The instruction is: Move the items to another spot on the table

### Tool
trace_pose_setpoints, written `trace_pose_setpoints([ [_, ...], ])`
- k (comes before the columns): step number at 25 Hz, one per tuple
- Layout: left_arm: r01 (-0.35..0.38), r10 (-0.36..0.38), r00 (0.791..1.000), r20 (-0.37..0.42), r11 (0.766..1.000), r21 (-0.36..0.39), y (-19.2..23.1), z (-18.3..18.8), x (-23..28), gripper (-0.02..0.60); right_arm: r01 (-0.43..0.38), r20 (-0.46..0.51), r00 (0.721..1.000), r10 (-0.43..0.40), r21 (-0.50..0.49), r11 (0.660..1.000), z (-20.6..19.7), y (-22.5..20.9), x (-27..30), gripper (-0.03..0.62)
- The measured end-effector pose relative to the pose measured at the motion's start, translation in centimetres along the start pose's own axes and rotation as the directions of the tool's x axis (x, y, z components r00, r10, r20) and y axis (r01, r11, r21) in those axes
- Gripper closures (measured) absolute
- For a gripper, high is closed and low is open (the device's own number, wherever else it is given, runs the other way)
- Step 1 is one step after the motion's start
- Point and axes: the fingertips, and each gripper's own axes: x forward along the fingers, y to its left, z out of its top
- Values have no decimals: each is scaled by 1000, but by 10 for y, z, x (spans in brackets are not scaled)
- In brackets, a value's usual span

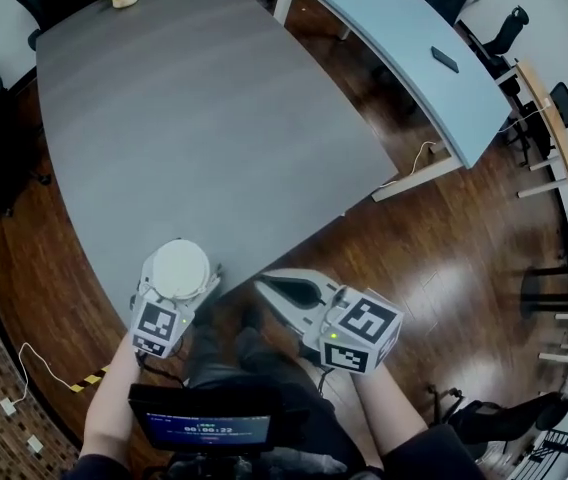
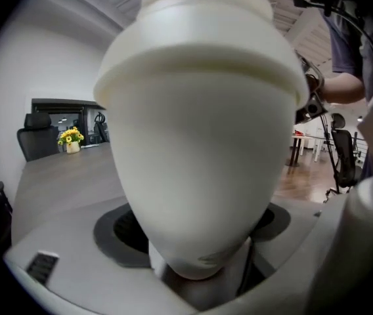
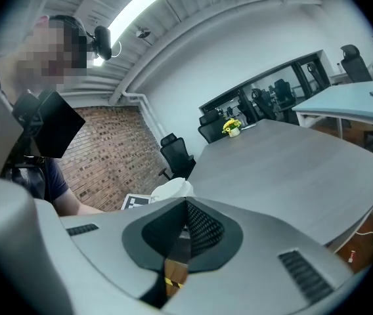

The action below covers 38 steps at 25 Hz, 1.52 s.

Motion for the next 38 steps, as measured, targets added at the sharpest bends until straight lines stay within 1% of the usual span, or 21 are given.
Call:
trace_pose_setpoints([
  [2,-7,7,1000,4,1000,5,1,-3,-3,153,-17,1,1000,17,0,1000,1,3,8,611],
  [4,-13,13,1000,5,1000,-12,3,-3,0,153,-25,4,1000,25,0,1000,3,5,13,611],
  [7,-16,16,1000,0,1000,-14,5,-3,4,152,-25,7,1000,25,-3,1000,3,7,20,611],
  [9,-14,14,1000,-16,1000,-25,6,-6,4,152,-19,15,1000,19,0,1000,3,8,21,611],
  [13,31,-35,997,-66,998,-49,1,-10,1,150,-11,37,999,11,16,1000,5,9,20,611],
  [14,46,-50,996,-72,997,-56,0,-8,0,139,-10,40,999,9,16,1000,6,10,19,611],
  [16,64,-67,995,-76,997,-44,-2,-2,-3,132,-8,53,999,7,18,1000,8,10,17,611],
  [18,82,-82,993,-89,997,-11,-4,1,-6,120,-18,66,998,17,15,1000,10,12,16,611],
  [21,107,-104,987,-122,994,22,-5,-2,-14,67,-36,66,997,36,-3,999,11,15,14,611],
  [25,95,-93,989,-111,995,9,6,3,-23,64,-16,80,997,16,-12,1000,17,13,9,611],
  [29,84,-82,989,-126,996,13,19,-2,-43,64,-6,85,996,8,-18,1000,17,16,9,611],
  [30,88,-87,989,-119,996,4,20,-1,-51,64,-3,84,996,5,-21,1000,17,17,8,611],
  [33,132,-136,989,-54,989,-71,20,16,-77,64,11,95,995,-8,-24,1000,18,18,1,611],
  [34,146,-150,988,-38,986,-82,22,23,-86,64,16,102,995,-14,-23,1000,19,18,1,611],
  [36,153,-155,988,-11,985,-77,34,36,-104,64,27,112,993,-24,-24,999,24,18,5,611],
  [38,143,-138,988,65,985,-92,51,54,-122,64,35,120,992,-30,-33,999,31,21,12,611],
])
